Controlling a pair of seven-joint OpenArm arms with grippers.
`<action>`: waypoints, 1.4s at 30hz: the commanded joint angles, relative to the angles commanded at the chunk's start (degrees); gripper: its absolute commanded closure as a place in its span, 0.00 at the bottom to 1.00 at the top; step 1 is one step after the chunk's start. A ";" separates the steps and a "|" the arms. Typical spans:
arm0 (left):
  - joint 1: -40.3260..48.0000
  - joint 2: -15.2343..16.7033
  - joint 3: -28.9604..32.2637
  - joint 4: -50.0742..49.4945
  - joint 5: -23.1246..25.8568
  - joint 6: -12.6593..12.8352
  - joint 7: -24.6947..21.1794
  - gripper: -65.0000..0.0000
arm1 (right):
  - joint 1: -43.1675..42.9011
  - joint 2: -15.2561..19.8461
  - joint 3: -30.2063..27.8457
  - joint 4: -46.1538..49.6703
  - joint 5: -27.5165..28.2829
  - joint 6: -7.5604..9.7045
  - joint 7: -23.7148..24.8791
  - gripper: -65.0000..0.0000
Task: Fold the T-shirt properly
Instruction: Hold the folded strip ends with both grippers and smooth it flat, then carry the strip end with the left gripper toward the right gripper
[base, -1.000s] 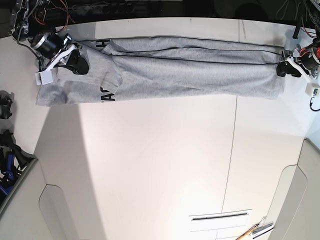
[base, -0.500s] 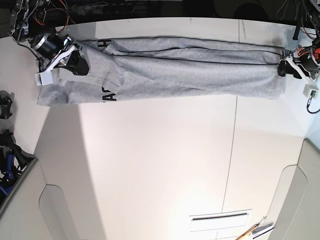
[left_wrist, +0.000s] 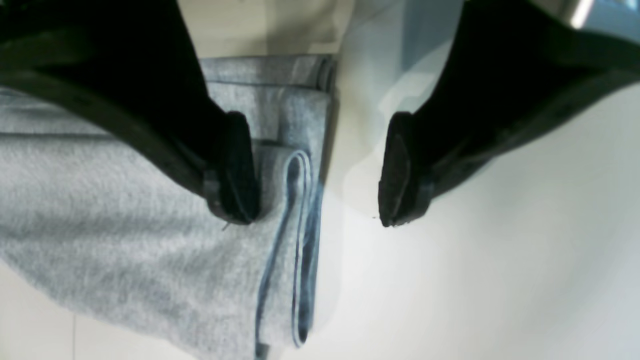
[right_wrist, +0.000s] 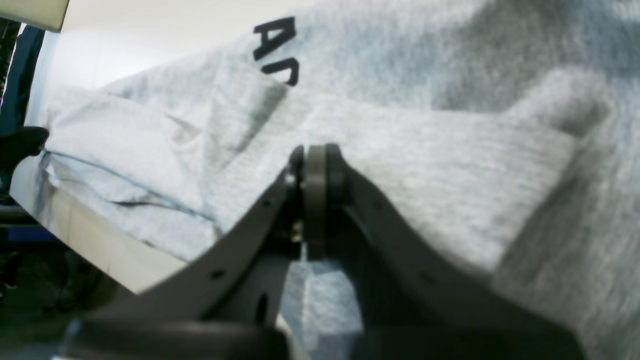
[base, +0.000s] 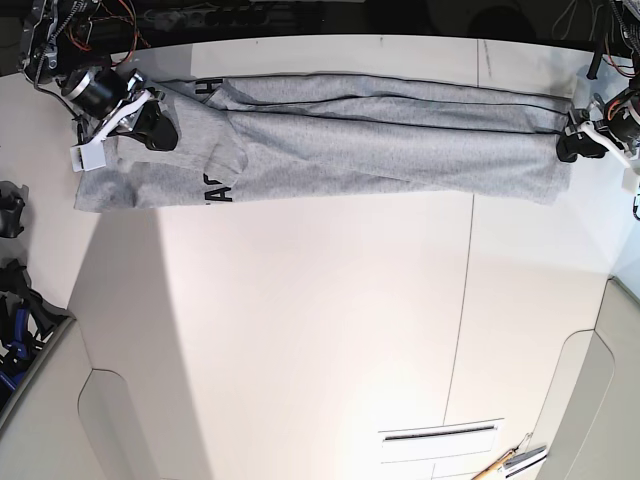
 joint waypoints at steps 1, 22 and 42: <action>0.00 0.02 0.02 0.00 -0.92 -0.52 0.02 0.35 | 0.00 0.00 0.00 0.00 0.00 0.02 0.00 1.00; -0.02 5.79 0.00 3.48 -8.98 -8.54 -1.25 1.00 | 0.00 0.00 0.00 0.00 0.17 0.00 0.00 1.00; 1.36 18.64 16.98 37.35 -3.13 -3.61 7.96 1.00 | -0.02 0.00 0.00 0.00 0.11 0.00 -0.20 1.00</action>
